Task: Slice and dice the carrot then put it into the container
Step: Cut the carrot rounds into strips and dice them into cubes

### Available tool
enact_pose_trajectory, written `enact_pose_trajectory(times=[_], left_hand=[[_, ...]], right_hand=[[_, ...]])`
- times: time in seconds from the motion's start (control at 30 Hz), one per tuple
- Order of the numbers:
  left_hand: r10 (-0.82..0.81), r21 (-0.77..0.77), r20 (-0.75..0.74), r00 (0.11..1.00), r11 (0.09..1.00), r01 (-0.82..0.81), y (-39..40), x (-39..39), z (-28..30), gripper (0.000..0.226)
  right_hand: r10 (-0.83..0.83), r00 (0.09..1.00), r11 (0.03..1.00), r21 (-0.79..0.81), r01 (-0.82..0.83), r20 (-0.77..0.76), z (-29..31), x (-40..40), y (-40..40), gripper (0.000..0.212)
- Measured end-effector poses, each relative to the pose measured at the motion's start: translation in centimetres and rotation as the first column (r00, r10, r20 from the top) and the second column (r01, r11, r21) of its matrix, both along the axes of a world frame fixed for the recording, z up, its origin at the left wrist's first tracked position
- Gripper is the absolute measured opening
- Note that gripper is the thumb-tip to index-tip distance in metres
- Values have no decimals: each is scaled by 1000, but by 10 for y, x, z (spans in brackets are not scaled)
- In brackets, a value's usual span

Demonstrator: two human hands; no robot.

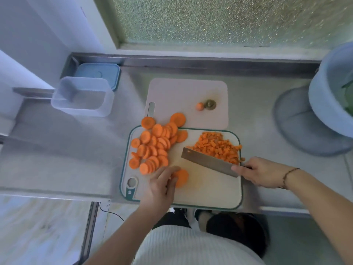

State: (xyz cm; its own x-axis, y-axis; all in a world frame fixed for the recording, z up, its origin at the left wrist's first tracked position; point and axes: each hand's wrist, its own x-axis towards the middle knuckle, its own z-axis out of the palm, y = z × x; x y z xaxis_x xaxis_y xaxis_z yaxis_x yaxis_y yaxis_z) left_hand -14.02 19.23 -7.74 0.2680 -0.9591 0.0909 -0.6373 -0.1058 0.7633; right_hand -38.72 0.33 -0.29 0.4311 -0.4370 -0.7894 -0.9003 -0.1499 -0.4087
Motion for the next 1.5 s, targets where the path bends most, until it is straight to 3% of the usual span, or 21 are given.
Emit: enact_pose_trajectory(times=[0.1,0.37,0.57,0.7,1.03,1.17,1.3,1.43,1.5], left_hand=[[-107,16,-1,994,994,107,-5,-15,-11,26],[-178,-93,267,947,973,210,-5,-26,-37,27],[-395,-75,377,838,888,453,-12,-15,-38,24],[-468,-13,493,734,839,543,-9,-3,-36,40],[-352,-58,303,885,921,386,-5,-24,-34,24],[-309,-98,234,922,936,338,-10,-26,-35,16],[-207,-226,156,966,944,239,-19,-23,-28,20],[68,-341,-84,994,935,-93,-33,-6,2,24],[42,-312,-62,997,948,-60,-49,-1,16,19]], right_hand=[[-28,1000,999,-20,29,12,-1,0,23,61],[-191,976,971,-126,203,102,-10,-3,92,61],[-207,967,962,-152,229,147,-17,-8,112,67],[-235,956,948,-175,266,177,-19,-13,113,77],[-225,956,943,-203,262,189,-17,-16,125,67],[-188,974,915,-338,219,123,-15,-19,125,74],[-54,998,797,-601,58,25,-14,-20,111,67],[-10,999,698,-716,-31,-53,-12,-24,98,65],[13,997,663,-746,-65,-75,-16,-27,95,67]])
